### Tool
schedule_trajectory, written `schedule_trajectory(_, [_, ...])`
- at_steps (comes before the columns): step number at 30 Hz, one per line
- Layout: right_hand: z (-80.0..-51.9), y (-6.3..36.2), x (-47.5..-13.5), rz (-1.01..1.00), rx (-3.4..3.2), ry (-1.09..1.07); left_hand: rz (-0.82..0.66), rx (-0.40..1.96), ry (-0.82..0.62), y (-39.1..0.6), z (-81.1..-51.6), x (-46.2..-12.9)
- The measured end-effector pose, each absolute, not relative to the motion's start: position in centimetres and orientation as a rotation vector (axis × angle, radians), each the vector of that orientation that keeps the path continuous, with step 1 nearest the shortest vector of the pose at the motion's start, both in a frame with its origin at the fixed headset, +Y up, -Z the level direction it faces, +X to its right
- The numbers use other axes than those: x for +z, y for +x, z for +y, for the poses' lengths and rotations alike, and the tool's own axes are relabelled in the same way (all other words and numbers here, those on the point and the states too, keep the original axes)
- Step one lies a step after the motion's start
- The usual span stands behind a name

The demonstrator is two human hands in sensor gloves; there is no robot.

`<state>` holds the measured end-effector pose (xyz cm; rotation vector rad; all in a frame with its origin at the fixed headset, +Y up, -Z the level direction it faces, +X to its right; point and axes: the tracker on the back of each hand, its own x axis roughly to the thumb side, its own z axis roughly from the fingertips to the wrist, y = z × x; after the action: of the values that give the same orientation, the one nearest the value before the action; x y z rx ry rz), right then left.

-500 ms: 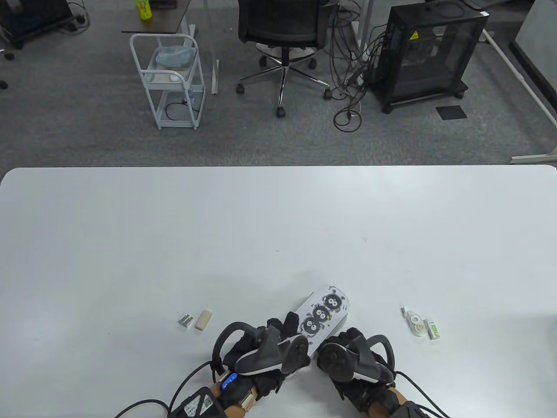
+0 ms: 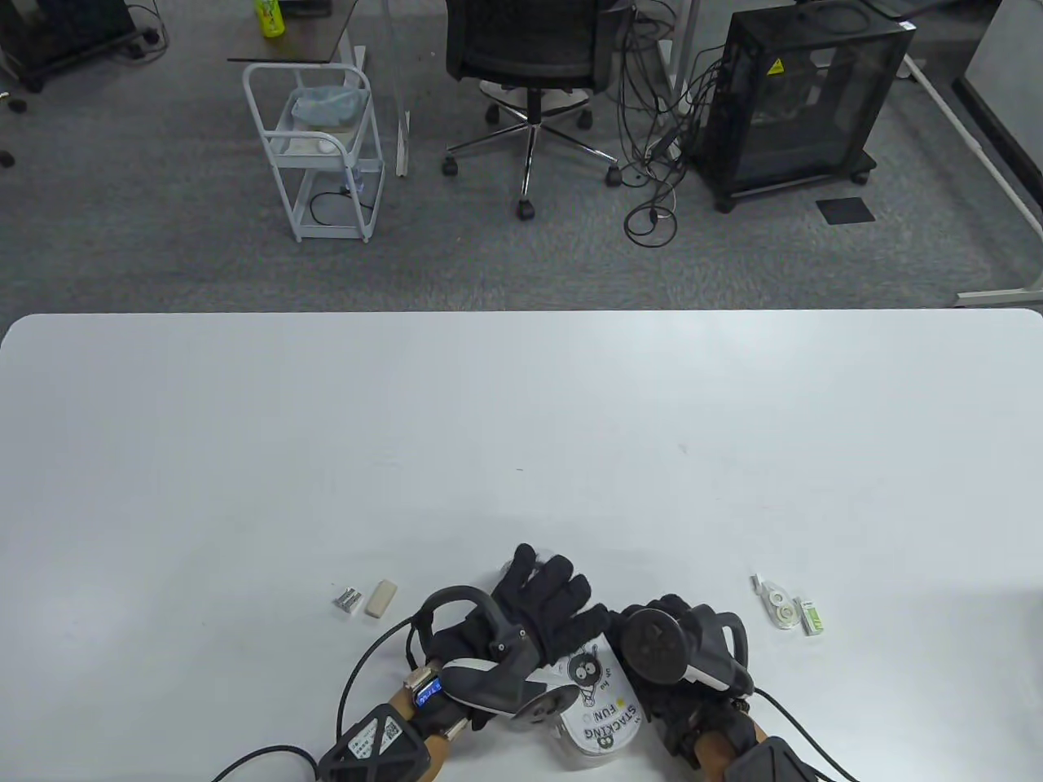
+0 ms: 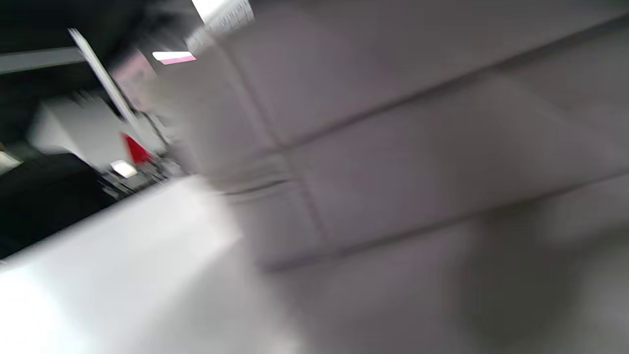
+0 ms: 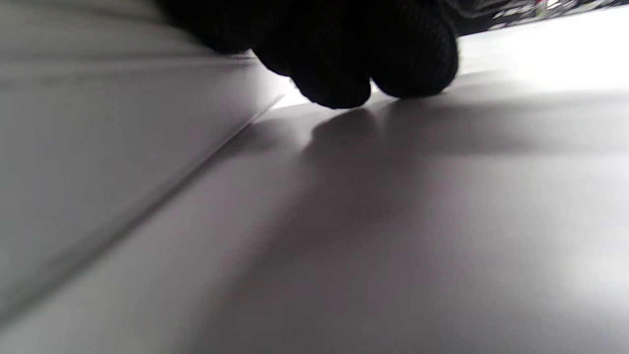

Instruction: Pack double-layer zippered pencil case

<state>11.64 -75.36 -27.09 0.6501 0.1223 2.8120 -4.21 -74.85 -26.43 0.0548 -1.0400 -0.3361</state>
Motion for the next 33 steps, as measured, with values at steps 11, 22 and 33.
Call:
schedule_trajectory(11, [-75.3,13.7,-27.0,-0.019,3.044,0.779,-0.804,-0.365,-0.053,-5.5,-74.1,-28.3])
schedule_trajectory(22, [-75.1,14.9,-27.7,-0.088,3.157,0.423,-0.621,-0.028,-0.110,-9.9,-73.8,-30.2])
schedule_trajectory(33, [-75.5,11.1,-25.5,0.032,3.004,0.573,-0.522,-0.054,0.012,-8.7,-74.3,-29.6])
